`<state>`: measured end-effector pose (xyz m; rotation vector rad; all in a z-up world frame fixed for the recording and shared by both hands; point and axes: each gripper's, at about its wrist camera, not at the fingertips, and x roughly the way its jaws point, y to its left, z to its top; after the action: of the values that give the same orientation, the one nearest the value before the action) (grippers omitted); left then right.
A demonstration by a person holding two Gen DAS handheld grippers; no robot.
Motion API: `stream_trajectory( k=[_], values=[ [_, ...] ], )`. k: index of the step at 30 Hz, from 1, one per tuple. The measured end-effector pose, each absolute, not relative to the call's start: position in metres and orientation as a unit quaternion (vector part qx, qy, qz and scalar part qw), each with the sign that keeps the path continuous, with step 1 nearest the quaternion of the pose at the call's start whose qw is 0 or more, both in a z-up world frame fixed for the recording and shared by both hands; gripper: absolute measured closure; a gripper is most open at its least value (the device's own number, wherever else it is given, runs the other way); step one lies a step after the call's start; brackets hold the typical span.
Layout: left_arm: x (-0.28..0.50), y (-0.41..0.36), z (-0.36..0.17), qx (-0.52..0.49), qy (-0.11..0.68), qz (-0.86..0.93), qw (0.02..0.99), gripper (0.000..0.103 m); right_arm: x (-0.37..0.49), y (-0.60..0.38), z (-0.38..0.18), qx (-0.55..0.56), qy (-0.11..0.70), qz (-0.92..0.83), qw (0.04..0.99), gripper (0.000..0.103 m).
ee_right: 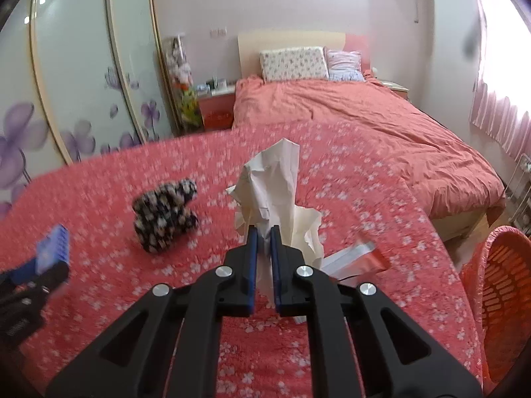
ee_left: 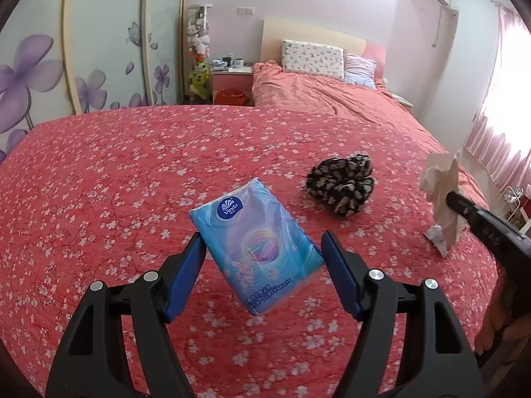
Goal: Collect trash
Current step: 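Grasp the crumpled white tissue with the right tool while the left tool holds the tissue pack, then carry the tissue pack and white tissue over the orange basket and open both tools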
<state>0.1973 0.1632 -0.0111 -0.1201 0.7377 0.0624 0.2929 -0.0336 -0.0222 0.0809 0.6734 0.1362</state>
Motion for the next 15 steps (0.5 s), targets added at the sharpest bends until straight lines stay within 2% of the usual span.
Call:
stream_trajectory(
  k=[15],
  values=[
    [0.176,0.098,0.013,-0.032,0.339,-0.032,0.940,0.032,0.215,-0.095,0.007,0.071,0.299,0.053,0.950,0.094]
  ],
)
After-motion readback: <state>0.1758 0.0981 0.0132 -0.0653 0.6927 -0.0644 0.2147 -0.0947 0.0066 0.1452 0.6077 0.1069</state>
